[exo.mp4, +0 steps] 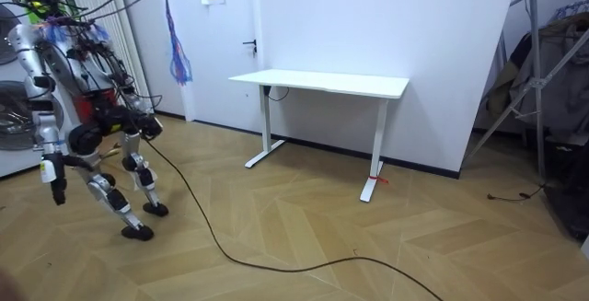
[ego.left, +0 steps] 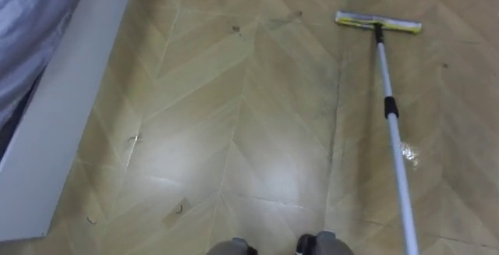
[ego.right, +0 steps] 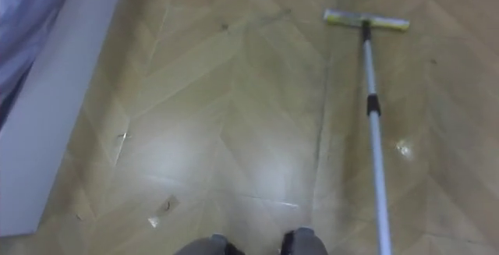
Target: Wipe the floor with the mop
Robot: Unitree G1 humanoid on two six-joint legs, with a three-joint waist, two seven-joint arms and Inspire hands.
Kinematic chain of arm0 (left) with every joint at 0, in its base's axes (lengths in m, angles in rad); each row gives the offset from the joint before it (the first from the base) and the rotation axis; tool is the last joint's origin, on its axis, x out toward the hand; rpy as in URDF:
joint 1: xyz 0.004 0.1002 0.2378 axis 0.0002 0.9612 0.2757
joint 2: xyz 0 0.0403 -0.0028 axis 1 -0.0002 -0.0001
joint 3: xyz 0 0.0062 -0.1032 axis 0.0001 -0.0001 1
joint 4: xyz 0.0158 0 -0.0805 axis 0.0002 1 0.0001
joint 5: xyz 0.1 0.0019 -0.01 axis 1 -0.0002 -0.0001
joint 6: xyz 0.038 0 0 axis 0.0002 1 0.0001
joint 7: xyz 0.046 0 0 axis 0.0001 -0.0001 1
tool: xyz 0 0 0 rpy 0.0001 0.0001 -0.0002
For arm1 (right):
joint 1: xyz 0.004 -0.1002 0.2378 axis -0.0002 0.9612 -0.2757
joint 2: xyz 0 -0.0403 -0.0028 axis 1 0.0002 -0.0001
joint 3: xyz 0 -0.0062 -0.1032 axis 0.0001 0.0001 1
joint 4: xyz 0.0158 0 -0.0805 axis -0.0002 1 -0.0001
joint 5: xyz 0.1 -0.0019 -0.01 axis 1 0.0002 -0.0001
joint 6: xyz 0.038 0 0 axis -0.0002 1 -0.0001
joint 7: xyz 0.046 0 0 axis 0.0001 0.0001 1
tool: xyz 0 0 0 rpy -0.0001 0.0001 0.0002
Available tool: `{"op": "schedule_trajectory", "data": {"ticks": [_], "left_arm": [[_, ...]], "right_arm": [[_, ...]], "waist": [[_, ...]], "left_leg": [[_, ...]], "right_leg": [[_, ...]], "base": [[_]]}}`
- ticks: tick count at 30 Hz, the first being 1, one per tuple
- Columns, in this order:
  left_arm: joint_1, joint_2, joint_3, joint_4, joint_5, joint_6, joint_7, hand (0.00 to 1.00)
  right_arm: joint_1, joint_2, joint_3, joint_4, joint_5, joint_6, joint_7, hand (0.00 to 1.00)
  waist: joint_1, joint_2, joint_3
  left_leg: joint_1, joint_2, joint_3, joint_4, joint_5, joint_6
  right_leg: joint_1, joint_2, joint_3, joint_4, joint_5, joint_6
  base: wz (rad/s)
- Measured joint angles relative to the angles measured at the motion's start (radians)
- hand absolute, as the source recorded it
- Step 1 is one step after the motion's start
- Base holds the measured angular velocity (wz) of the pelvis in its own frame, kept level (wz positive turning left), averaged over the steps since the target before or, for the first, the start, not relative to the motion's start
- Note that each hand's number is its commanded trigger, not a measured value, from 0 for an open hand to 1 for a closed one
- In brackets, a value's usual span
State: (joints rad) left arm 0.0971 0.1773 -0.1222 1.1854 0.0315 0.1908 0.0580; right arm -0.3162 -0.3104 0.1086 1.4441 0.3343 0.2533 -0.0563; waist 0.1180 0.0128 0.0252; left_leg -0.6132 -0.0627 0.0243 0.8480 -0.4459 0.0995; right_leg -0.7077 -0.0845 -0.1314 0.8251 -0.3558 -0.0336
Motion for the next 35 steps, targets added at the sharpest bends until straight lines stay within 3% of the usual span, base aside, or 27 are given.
{"op": "schedule_trajectory", "data": {"ticks": [3, 5, 9, 11, 13, 16, 19, 21, 24, 30, 35], "left_arm": [[0.0, 0.0, 0.002, 0.013, 0.001, 0.0, -0.003, 0.0], [0.002, -0.001, 0.003, 0.017, 0.002, 0.0, -0.004, 0.0], [0.003, 0.004, 0.026, 0.014, 0.001, -0.004, -0.001, 0.0], [0.004, 0.002, 0.041, 0.016, 0.003, -0.005, 0.0, 0.0], [0.012, 0.0, 0.049, 0.016, 0.02, -0.003, 0.003, 0.0], [0.042, 0.0, 0.071, -0.007, 0.051, 0.006, 0.025, 0.0], [0.055, -0.006, 0.078, -0.021, 0.085, 0.014, 0.027, 0.0], [0.058, -0.011, 0.079, -0.02, 0.104, 0.014, 0.028, 0.0], [0.072, -0.018, 0.082, -0.022, 0.139, 0.027, 0.027, 0.0], [0.079, -0.031, 0.14, -0.024, 0.141, 0.061, 0.017, 0.0], [0.089, -0.032, 0.187, -0.026, 0.178, 0.073, 0.01, 0.0]], "right_arm": [[-0.022, 0.005, -0.015, -0.01, 0.021, -0.03, 0.02, 1.0], [-0.01, 0.012, -0.015, -0.008, 0.025, -0.032, 0.028, 1.0], [0.057, 0.035, -0.015, -0.007, 0.032, -0.035, 0.061, 1.0], [0.108, 0.047, -0.014, -0.007, 0.034, -0.035, 0.074, 1.0], [0.182, 0.05, -0.012, -0.005, 0.037, -0.041, 0.086, 1.0], [0.256, 0.071, 0.006, -0.008, 0.046, -0.059, 0.085, 1.0], [0.315, 0.103, 0.007, -0.028, 0.065, -0.068, 0.085, 1.0], [0.341, 0.125, 0.007, -0.028, 0.085, -0.072, 0.089, 1.0], [0.368, 0.129, 0.008, -0.026, 0.088, -0.08, 0.098, 1.0], [0.385, 0.135, 0.007, -0.04, 0.08, -0.077, 0.115, 1.0], [0.388, 0.143, -0.016, -0.046, 0.011, -0.059, 0.129, 1.0]], "waist": [[0.012, -0.008, 0.0011], [0.022, -0.012, 0.0018], [0.009, -0.009, 0.0007], [0.007, -0.007, -0.0001], [-0.002, 0.002, -0.0064], [-0.015, 0.003, -0.014], [-0.046, 0.001, -0.0175], [-0.059, -0.012, -0.0224], [-0.066, -0.021, -0.0275], [-0.066, -0.034, -0.0259], [-0.075, -0.051, -0.018]], "left_leg": [[0.054, 0.022, 0.015, -0.065, 0.001, -0.001], [0.108, 0.035, 0.026, -0.124, 0.009, -0.016], [0.248, 0.069, 0.03, -0.26, 0.039, -0.031], [0.325, 0.072, 0.034, -0.337, 0.066, -0.033], [0.415, 0.072, 0.046, -0.429, 0.096, -0.034], [0.51, 0.069, 0.057, -0.523, 0.125, -0.038], [0.563, 0.071, 0.054, -0.553, 0.136, -0.046], [0.598, 0.071, 0.056, -0.57, 0.147, -0.051], [0.645, 0.075, 0.06, -0.593, 0.151, -0.053], [0.685, 0.077, 0.069, -0.611, 0.151, -0.053], [0.718, 0.079, 0.073, -0.616, 0.151, -0.053]], "right_leg": [[0.052, 0.018, -0.002, -0.055, 0.008, -0.009], [0.106, 0.027, -0.009, -0.108, 0.021, -0.011], [0.265, 0.063, -0.037, -0.268, 0.079, -0.016], [0.346, 0.073, -0.038, -0.343, 0.109, -0.013], [0.431, 0.08, -0.036, -0.419, 0.137, -0.009], [0.509, 0.084, -0.034, -0.471, 0.149, -0.008], [0.569, 0.088, -0.051, -0.508, 0.149, -0.008], [0.6, 0.091, -0.051, -0.528, 0.15, -0.01], [0.643, 0.102, -0.045, -0.57, 0.158, -0.01], [0.676, 0.106, -0.035, -0.586, 0.161, -0.008], [0.705, 0.108, -0.033, -0.585, 0.159, -0.008]], "base": [[0.35], [0.07], [0.02], [0.02], [0.0], [-0.06], [0.16], [0.04], [-0.04], [-0.04], [0.0]]}}
